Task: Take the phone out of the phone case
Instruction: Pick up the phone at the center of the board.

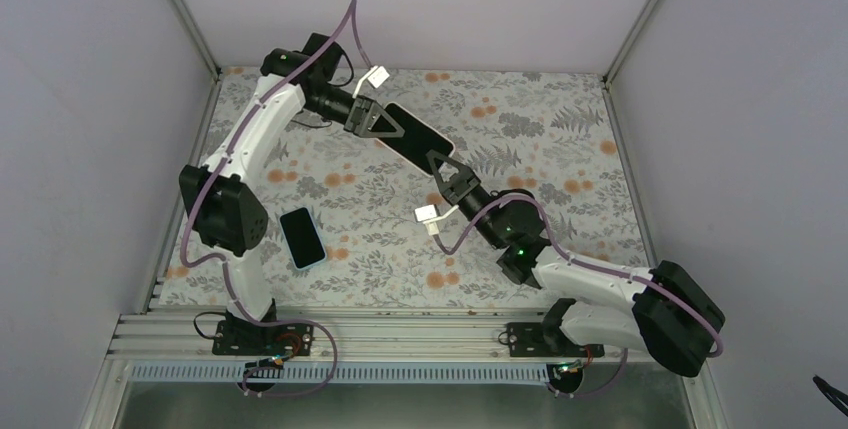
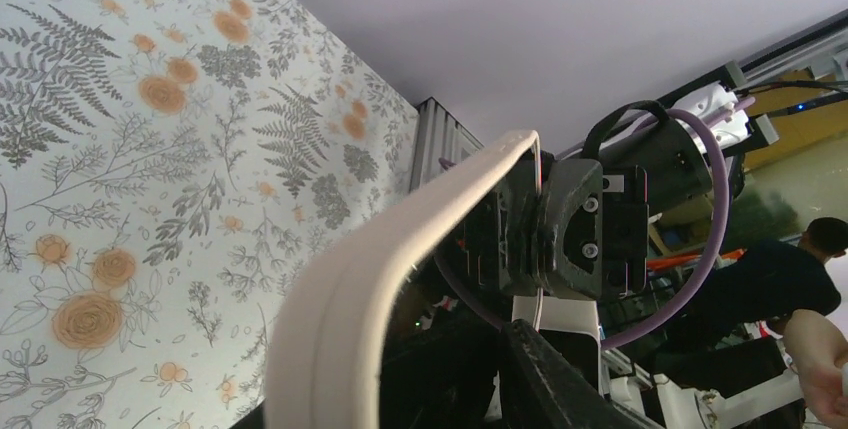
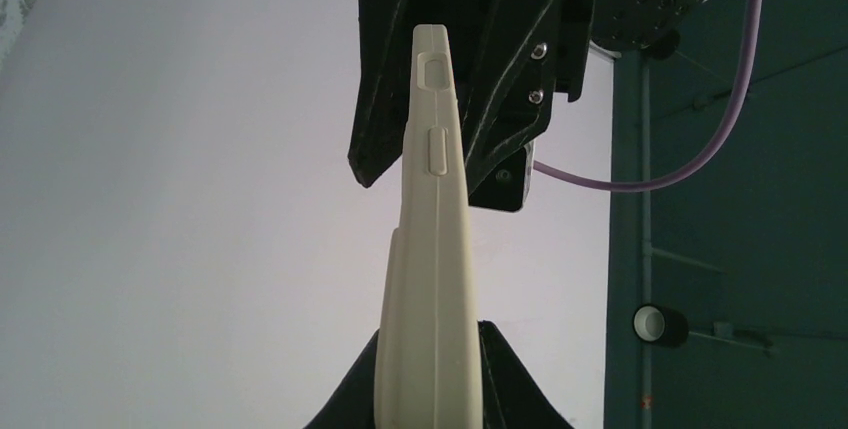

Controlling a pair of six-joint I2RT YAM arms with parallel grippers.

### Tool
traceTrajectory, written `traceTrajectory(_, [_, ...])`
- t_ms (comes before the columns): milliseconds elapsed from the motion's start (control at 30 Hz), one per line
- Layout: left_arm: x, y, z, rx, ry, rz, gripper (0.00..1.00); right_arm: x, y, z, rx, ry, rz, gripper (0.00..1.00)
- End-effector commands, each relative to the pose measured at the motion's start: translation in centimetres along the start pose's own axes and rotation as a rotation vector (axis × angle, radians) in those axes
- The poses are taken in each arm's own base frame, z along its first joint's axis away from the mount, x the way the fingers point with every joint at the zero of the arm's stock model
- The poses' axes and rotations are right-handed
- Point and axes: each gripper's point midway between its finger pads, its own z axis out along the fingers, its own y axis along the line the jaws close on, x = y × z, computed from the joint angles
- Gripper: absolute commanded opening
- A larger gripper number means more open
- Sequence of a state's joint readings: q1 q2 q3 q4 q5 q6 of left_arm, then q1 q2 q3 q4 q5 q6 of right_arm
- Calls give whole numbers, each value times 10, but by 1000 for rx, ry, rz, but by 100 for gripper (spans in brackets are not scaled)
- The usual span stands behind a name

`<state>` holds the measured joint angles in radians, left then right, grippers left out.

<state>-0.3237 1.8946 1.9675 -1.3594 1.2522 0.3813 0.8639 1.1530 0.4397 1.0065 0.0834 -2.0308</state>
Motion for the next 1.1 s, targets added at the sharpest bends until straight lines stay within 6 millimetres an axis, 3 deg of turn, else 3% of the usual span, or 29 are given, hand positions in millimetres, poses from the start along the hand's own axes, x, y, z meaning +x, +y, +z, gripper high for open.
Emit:
traceTrajectory(0, [1,-19,0,19,-5,47,34,22,-50,5,159,82,-7,3])
traceTrajectory(100, [1,-22,1,25,-5,54,34,21,-50,5,161,75,-16,3])
traceTrajectory(300, [-6,-38,-3,53,-28,99,21,17,-43,4,143,66,-28,3])
traceTrajectory(533, [-7,-43,-3,76,-36,110,15,16,-40,5,132,64,-39,4])
traceTrajectory(700, [-7,-50,-4,105,-48,126,8,19,-35,10,101,79,-41,40])
traceTrajectory(1067, [-7,-56,-6,100,-53,170,2,26,-31,12,60,113,-9,78])
